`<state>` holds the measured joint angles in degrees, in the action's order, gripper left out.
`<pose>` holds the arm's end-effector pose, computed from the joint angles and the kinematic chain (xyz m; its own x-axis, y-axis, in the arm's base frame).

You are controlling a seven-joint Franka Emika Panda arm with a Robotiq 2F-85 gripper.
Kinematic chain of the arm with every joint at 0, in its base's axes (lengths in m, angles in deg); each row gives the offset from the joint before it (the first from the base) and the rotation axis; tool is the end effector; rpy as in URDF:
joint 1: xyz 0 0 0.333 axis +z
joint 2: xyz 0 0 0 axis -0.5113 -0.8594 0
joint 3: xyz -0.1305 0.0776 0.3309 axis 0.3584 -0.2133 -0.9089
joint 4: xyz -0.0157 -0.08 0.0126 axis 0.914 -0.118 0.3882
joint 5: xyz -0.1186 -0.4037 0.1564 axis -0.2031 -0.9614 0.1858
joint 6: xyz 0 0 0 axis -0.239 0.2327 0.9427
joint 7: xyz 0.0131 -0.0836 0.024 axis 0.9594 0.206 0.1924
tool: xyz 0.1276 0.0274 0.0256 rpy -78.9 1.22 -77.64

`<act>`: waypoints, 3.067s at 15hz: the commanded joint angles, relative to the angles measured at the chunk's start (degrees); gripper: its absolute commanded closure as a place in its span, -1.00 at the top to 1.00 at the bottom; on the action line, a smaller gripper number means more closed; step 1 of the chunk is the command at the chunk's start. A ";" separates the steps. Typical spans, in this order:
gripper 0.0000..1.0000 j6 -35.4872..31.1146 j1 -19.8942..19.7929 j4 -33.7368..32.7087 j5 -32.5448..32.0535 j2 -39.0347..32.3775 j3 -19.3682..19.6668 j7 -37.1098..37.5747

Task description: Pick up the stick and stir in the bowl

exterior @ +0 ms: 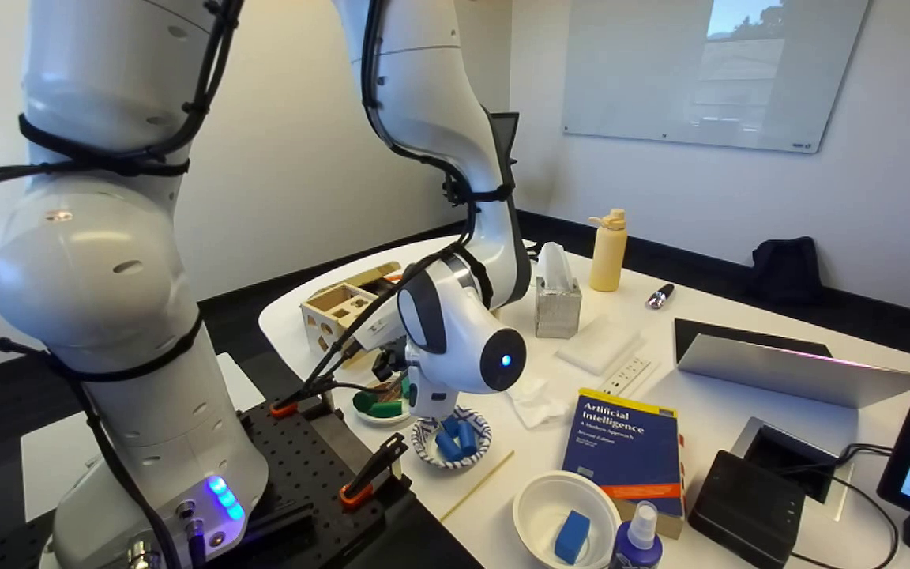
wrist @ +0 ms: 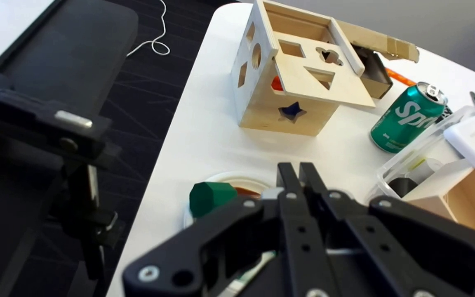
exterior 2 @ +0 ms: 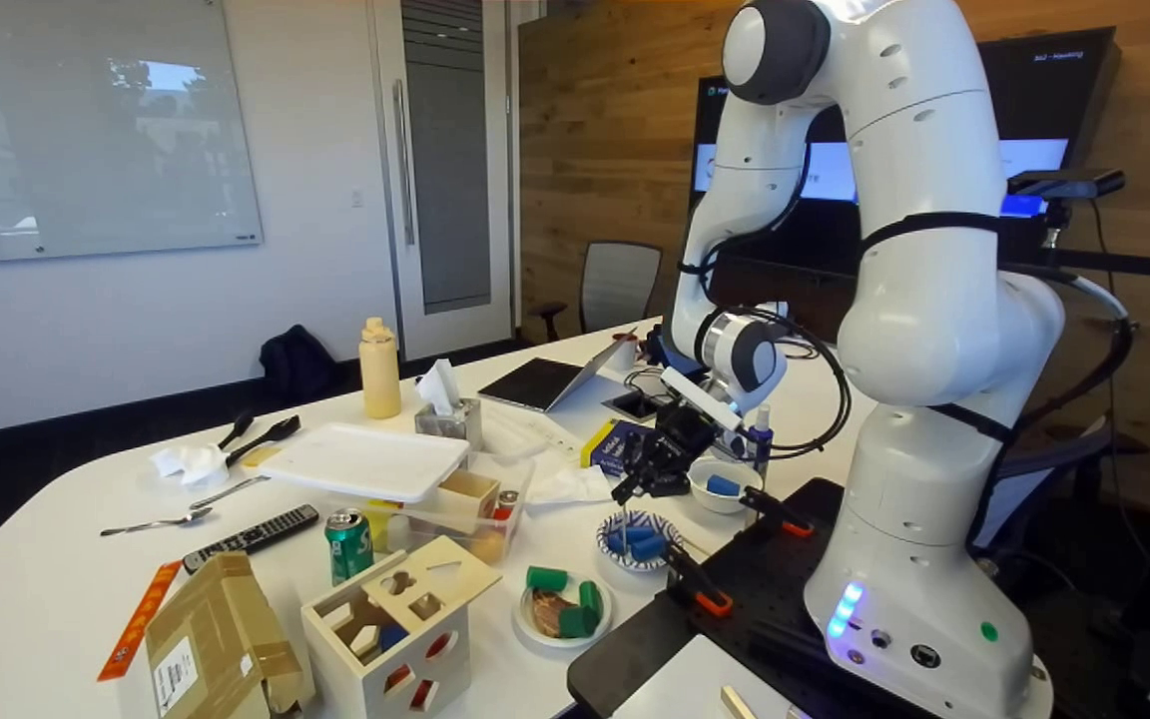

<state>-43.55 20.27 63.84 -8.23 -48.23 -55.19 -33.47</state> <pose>0.3278 -0.0712 0.0633 0.2694 -0.5051 -0.8199 -0.9528 -0.0161 -0.3032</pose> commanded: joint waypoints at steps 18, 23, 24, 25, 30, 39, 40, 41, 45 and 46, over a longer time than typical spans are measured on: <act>-0.97 -19.07 11.01 7.66 -1.99 15.69 -9.45 5.70; -0.97 -31.16 14.83 6.68 -3.92 11.53 -14.27 5.11; -0.97 -32.65 15.11 6.25 -3.86 10.41 -14.89 4.22; -0.97 -34.23 15.44 5.84 -3.57 9.47 -15.50 3.57; -0.97 -39.89 16.59 2.29 -1.93 3.83 -17.31 -0.44; -0.97 -45.59 18.45 -1.28 -2.48 0.38 -19.73 0.63; -0.97 -46.80 19.17 -0.72 -2.15 1.09 -19.90 1.01; -0.97 -47.64 19.72 -0.39 -2.01 1.56 -20.12 1.11; -0.97 -52.67 22.12 0.04 -0.82 2.75 -21.94 0.87; -0.97 -53.68 22.49 -0.42 -0.44 2.49 -22.33 0.24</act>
<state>-94.00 40.80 62.10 -10.10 -48.42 -76.14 -33.86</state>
